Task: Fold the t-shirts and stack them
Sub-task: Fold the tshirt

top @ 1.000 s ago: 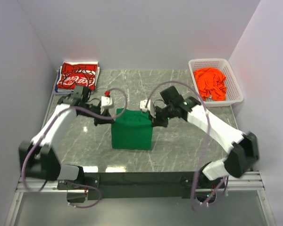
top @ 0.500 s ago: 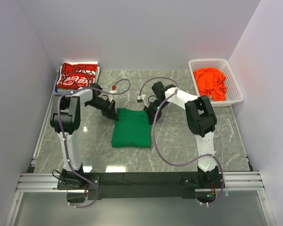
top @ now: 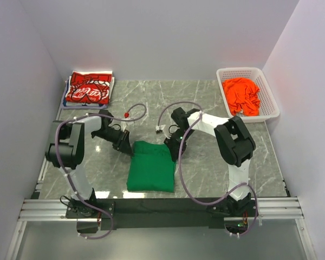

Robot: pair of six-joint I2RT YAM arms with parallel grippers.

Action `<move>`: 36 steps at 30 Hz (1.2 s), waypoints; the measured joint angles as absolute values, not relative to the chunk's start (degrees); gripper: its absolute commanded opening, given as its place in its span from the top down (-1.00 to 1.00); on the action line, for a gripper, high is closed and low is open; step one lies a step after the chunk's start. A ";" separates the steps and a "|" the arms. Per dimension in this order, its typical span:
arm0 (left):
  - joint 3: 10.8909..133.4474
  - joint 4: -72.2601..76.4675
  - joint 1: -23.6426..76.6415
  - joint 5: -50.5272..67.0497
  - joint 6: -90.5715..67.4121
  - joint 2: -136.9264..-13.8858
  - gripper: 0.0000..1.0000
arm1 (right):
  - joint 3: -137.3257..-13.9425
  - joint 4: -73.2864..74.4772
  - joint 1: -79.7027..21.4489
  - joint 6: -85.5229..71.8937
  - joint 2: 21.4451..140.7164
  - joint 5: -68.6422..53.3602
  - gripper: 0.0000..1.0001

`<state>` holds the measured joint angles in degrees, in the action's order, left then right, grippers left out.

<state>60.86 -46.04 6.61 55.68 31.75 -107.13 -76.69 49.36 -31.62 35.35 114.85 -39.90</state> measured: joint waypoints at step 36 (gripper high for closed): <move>63.66 -39.20 30.35 41.34 59.09 -99.13 -0.02 | -97.14 36.05 -32.25 4.23 131.76 -50.19 0.27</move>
